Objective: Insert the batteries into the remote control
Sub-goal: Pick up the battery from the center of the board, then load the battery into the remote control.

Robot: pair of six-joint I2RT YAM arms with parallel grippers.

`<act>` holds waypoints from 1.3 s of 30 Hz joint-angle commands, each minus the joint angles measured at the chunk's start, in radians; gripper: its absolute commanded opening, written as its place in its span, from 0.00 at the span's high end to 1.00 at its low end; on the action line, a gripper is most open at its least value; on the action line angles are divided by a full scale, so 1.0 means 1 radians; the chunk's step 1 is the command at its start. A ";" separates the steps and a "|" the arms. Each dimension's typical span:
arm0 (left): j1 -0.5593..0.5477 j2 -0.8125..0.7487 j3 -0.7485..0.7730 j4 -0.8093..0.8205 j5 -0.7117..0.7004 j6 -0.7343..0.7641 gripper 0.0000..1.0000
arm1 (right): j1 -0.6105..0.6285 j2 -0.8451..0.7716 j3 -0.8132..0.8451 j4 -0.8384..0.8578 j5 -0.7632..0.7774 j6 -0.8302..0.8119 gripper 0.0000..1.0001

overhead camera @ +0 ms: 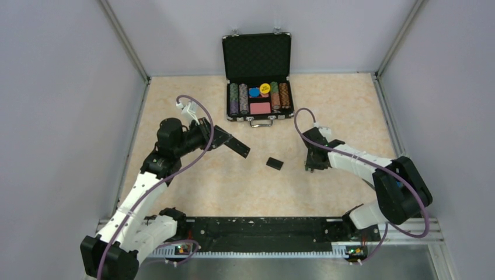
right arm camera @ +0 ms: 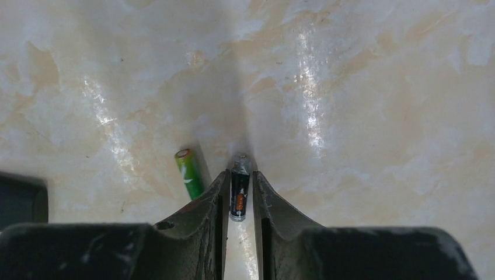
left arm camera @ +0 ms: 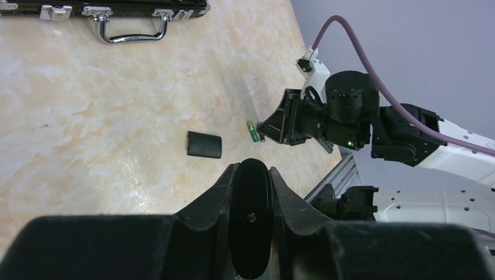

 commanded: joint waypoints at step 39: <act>-0.005 0.210 0.001 0.499 0.515 -0.336 1.00 | 0.308 -0.492 0.254 0.422 -0.555 -0.216 0.99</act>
